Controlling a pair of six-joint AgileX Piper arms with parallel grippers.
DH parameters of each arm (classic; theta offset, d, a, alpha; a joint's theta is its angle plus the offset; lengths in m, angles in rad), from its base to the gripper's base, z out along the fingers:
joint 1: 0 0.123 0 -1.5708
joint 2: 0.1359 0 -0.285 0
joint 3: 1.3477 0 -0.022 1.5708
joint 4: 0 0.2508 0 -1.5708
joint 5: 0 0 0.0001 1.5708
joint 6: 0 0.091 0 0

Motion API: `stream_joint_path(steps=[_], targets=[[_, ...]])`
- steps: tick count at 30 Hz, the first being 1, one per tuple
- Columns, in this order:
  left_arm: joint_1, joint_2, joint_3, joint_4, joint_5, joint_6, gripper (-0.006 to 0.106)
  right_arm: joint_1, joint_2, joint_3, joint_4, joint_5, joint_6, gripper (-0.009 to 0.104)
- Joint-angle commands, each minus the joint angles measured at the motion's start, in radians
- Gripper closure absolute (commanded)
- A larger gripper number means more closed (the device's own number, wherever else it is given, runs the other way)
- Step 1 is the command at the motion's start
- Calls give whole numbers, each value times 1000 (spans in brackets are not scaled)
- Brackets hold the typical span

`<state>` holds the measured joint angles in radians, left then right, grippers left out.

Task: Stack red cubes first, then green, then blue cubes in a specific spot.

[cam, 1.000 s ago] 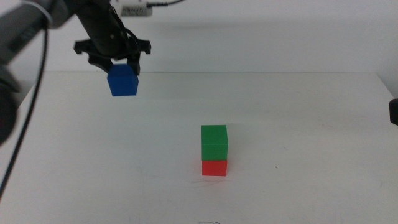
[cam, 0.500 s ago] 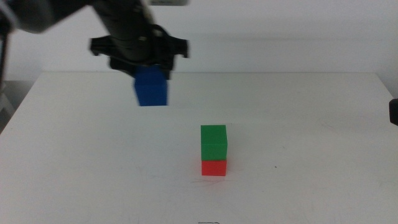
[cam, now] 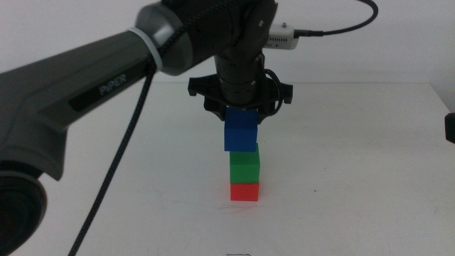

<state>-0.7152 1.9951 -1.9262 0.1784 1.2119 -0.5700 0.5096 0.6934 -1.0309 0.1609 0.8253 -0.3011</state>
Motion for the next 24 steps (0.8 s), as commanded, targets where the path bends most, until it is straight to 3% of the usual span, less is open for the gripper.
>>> stream_joint_path(steps=[1, 24], targets=[[-11, -51, -38, 19, -26, -31, 73, -7, 1, -26, 9, -73, -9, 16], [-11, -8, -35, 11, -20, -56, 73, -7, 1, -26, 9, -73, -9, 16]])
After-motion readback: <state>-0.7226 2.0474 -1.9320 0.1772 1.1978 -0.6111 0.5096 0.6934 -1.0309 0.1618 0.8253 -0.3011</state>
